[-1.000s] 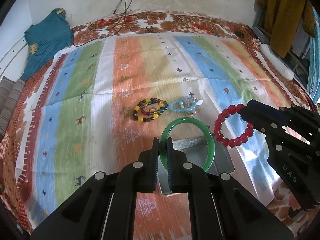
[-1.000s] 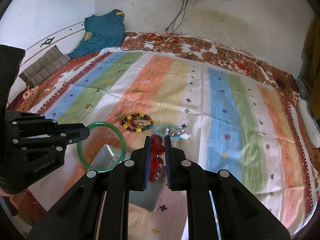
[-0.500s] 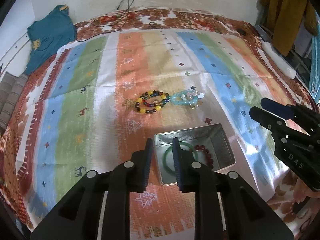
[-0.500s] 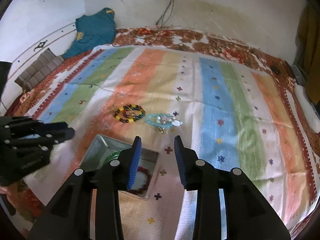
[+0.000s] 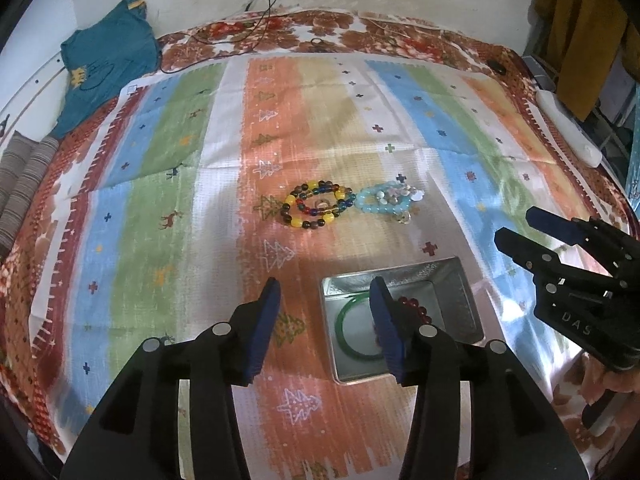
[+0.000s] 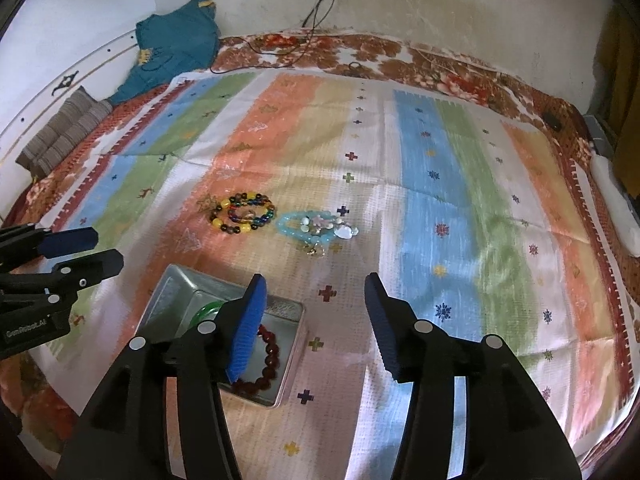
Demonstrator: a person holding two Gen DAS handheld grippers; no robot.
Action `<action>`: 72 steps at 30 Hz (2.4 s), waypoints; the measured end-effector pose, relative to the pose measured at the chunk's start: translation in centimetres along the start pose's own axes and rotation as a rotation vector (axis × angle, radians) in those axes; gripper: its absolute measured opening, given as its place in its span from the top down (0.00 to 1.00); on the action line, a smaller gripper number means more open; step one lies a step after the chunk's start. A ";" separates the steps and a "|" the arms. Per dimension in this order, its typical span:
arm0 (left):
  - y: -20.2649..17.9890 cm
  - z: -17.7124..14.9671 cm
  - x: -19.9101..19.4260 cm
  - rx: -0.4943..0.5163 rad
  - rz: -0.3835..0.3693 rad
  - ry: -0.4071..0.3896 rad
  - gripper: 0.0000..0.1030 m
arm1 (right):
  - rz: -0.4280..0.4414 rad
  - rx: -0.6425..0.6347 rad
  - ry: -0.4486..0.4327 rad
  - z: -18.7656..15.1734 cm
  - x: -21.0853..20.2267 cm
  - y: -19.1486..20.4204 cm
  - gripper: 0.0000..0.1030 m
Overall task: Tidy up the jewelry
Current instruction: 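Open both tools to drop the bangle and red bracelet into the tin, then move both open tools back down to the remaining bracelets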
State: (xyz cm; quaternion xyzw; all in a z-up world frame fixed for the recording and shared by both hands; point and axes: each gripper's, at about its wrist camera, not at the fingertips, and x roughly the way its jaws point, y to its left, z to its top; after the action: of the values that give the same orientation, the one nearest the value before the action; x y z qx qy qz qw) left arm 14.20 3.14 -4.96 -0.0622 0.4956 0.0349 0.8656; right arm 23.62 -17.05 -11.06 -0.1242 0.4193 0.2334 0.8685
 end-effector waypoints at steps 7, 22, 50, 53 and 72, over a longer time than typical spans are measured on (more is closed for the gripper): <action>-0.3 1.0 1.6 0.020 0.015 0.016 0.51 | -0.014 0.006 0.017 1.0 1.6 -0.6 0.47; -0.4 3.0 6.0 0.059 0.048 0.078 0.50 | -0.024 -0.002 0.048 2.5 4.7 -1.6 0.44; -0.9 6.1 11.2 0.085 0.034 0.133 0.46 | -0.019 0.003 0.149 4.0 11.6 -2.8 0.44; -0.8 6.2 11.9 0.091 0.039 0.146 0.46 | -0.014 0.006 0.156 4.1 12.1 -2.7 0.44; -0.6 7.2 15.6 0.120 0.041 0.202 0.46 | -0.016 0.013 0.211 4.9 16.2 -3.3 0.44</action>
State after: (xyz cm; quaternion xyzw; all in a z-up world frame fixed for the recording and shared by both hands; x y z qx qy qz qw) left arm 28.27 3.58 -14.75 -0.0032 0.5825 0.0161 0.8126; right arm 37.26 -12.99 -20.70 -0.1458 0.5087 0.2095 0.8222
